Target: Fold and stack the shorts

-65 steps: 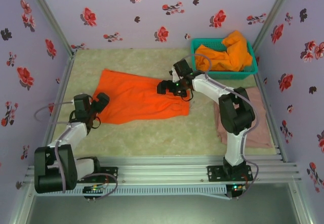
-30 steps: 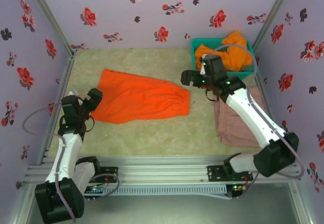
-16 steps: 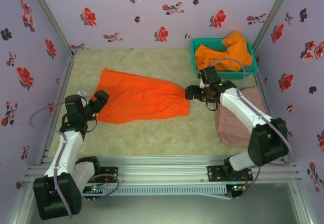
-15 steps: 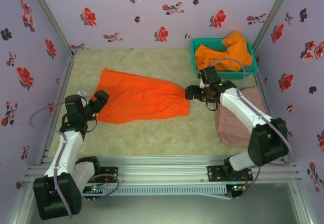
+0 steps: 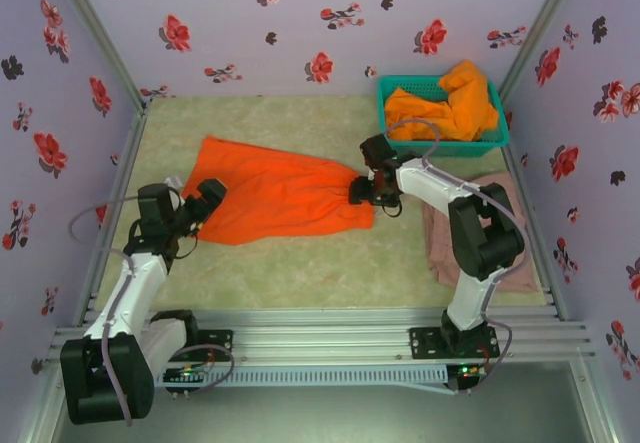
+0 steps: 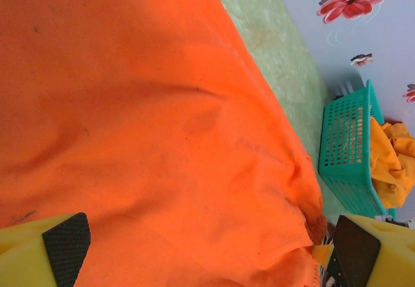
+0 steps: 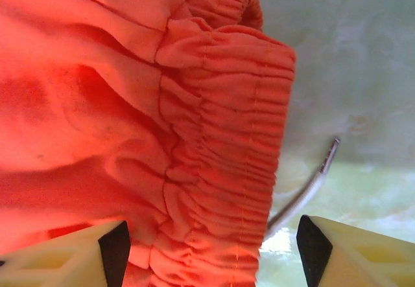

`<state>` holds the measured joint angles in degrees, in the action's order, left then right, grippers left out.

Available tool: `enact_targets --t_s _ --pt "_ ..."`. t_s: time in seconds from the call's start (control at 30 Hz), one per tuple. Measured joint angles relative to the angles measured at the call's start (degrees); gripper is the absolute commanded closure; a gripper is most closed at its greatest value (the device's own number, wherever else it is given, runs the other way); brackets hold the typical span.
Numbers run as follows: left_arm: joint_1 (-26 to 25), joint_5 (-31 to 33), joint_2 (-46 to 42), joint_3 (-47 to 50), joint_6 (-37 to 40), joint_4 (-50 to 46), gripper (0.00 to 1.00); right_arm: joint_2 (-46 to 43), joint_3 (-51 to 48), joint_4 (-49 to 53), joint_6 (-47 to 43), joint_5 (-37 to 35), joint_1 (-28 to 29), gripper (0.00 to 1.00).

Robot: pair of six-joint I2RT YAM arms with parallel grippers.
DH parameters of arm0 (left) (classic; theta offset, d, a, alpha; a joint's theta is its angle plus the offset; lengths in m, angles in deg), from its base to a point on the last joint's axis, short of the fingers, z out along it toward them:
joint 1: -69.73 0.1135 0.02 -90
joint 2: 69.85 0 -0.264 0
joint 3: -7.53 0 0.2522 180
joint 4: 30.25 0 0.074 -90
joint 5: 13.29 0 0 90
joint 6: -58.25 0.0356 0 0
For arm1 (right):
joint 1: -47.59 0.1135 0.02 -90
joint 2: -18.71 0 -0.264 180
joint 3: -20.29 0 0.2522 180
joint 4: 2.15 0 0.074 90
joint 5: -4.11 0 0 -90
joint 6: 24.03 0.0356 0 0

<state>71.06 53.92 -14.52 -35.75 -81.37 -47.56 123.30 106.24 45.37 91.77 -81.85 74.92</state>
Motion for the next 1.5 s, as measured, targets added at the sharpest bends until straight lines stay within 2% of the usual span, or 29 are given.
enact_targets --t_s 0.33,0.6,1.17,1.5 --pt "-0.3 0.0 1.6 0.0 0.3 0.5 0.01 4.8 1.9 -0.9 0.4 0.7 1.4 0.33" --pt "-0.3 -0.4 2.1 0.0 0.5 1.0 0.00 8.0 3.4 -0.1 0.1 -0.5 2.0 0.41" --pt "-0.3 -0.4 2.5 0.0 0.7 1.4 0.01 10.0 6.2 1.0 -2.8 -3.7 2.8 1.00" --pt "-0.3 -0.4 2.5 0.0 0.9 1.4 0.01 6.7 5.9 5.1 -4.8 -8.4 3.0 1.00"
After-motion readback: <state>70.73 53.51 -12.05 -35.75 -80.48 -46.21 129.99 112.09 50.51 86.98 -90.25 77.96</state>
